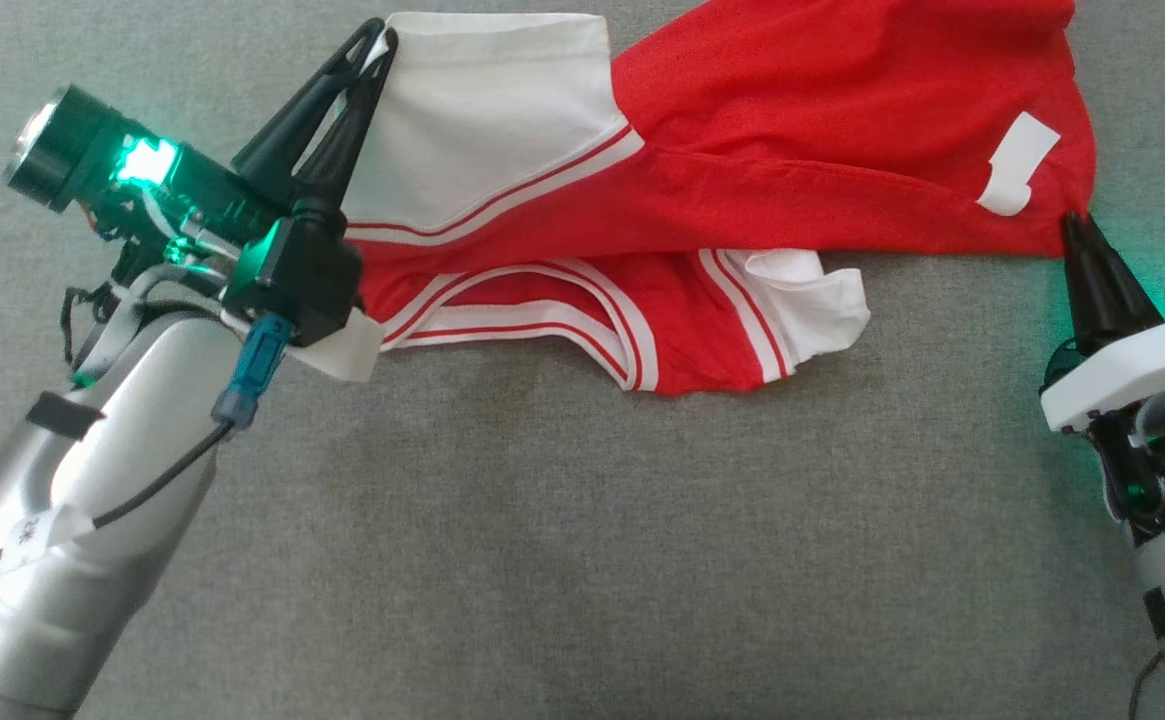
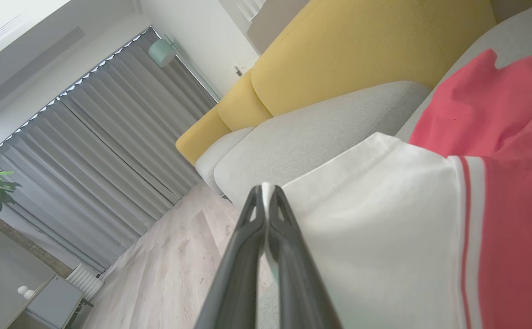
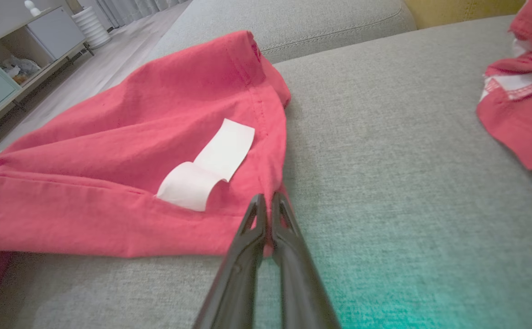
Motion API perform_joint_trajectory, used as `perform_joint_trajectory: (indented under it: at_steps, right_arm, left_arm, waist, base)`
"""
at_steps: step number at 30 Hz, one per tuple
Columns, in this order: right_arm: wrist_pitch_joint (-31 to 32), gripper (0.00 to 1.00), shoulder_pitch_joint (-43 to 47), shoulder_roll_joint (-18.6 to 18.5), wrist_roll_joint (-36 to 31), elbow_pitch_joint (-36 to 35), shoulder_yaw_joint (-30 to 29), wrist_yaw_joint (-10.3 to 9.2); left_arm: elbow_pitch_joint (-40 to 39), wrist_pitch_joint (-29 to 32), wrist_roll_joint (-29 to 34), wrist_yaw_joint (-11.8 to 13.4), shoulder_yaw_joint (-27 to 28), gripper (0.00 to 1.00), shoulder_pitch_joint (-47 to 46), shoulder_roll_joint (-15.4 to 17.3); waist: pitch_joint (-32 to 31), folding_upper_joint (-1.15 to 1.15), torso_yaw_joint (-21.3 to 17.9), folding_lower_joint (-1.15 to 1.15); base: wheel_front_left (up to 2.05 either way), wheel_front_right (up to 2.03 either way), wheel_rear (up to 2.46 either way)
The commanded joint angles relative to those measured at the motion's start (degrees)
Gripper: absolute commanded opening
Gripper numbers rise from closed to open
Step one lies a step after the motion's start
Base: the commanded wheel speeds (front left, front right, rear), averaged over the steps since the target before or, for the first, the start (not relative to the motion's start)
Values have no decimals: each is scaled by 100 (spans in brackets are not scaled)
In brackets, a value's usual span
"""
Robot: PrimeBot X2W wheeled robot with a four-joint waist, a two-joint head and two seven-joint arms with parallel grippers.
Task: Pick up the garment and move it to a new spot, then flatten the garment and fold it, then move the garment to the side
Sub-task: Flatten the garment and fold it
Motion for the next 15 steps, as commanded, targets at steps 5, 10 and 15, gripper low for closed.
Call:
perform_joint_trajectory:
  at_steps: [5, 10, 15]
  right_arm:
    - [-151, 0, 189, -191, 257, -341, 92, -4]
    - [-253, 0, 183, -316, 472, -683, -36, -4]
    - [-113, 0, 73, -595, 747, -1423, -372, -4]
  left_arm:
    - [-203, -44, -99, 137, 237, 0, -60, 323]
    - [-311, -242, -150, 193, 313, 0, 18, 467]
    - [-715, -496, -391, 125, 580, 0, 40, 803]
  waist:
    - [-183, 0, -21, 0]
    - [-476, 0, -81, 0]
    - [-974, 0, -163, 0]
  base:
    - [0, 0, 0]
    - [0, 0, 0]
    - [0, 0, 0]
